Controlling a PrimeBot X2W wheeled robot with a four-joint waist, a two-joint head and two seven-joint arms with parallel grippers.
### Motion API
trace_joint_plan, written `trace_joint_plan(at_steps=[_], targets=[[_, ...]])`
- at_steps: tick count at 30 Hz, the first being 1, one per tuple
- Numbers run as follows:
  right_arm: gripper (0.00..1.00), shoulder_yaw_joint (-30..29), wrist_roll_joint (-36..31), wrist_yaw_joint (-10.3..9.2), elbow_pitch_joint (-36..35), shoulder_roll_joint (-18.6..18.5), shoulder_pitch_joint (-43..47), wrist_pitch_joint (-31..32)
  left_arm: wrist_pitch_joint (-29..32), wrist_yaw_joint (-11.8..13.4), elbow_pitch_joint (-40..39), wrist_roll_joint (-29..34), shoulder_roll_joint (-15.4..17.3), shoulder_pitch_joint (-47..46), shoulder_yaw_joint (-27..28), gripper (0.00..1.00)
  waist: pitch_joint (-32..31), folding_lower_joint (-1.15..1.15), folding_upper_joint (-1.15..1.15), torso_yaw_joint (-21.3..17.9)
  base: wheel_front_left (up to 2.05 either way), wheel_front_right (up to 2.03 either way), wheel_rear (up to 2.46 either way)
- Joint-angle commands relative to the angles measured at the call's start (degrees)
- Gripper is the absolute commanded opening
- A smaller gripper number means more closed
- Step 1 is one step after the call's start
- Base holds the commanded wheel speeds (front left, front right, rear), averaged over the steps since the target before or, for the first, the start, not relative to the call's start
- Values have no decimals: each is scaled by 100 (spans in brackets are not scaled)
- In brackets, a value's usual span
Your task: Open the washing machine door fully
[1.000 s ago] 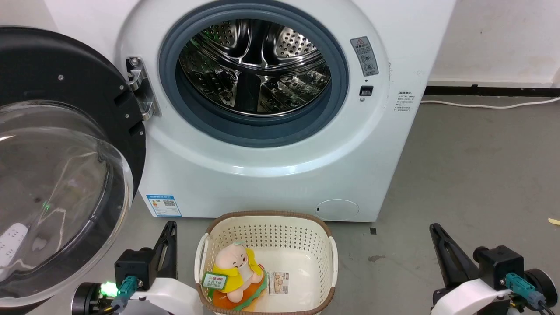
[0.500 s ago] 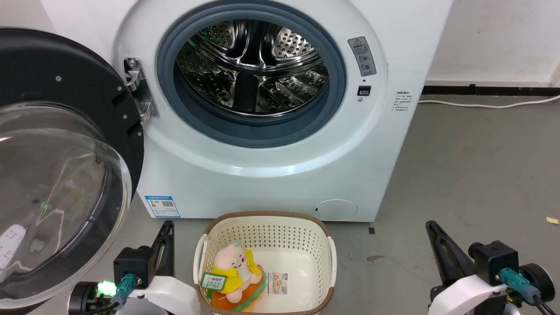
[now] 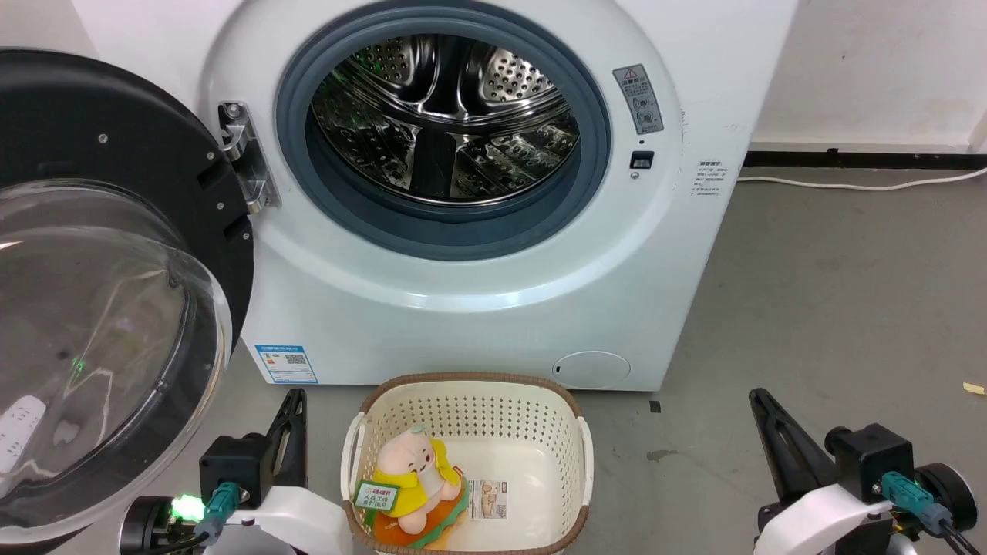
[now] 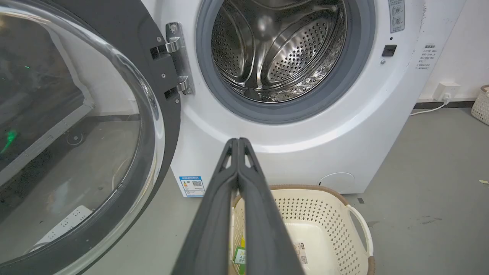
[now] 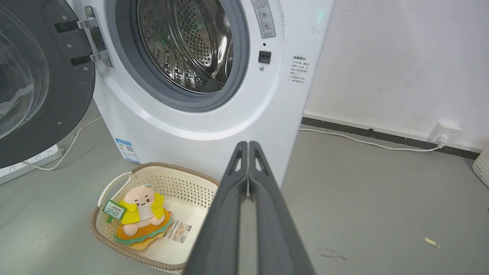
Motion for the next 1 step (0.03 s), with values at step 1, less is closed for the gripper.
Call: trace_joint_plan(at_steps=[1], targets=[[0, -2, -43, 5, -26, 28, -72, 8, 2, -24, -23, 16, -1, -51, 8, 0, 0, 0, 0, 0, 0, 0, 0]])
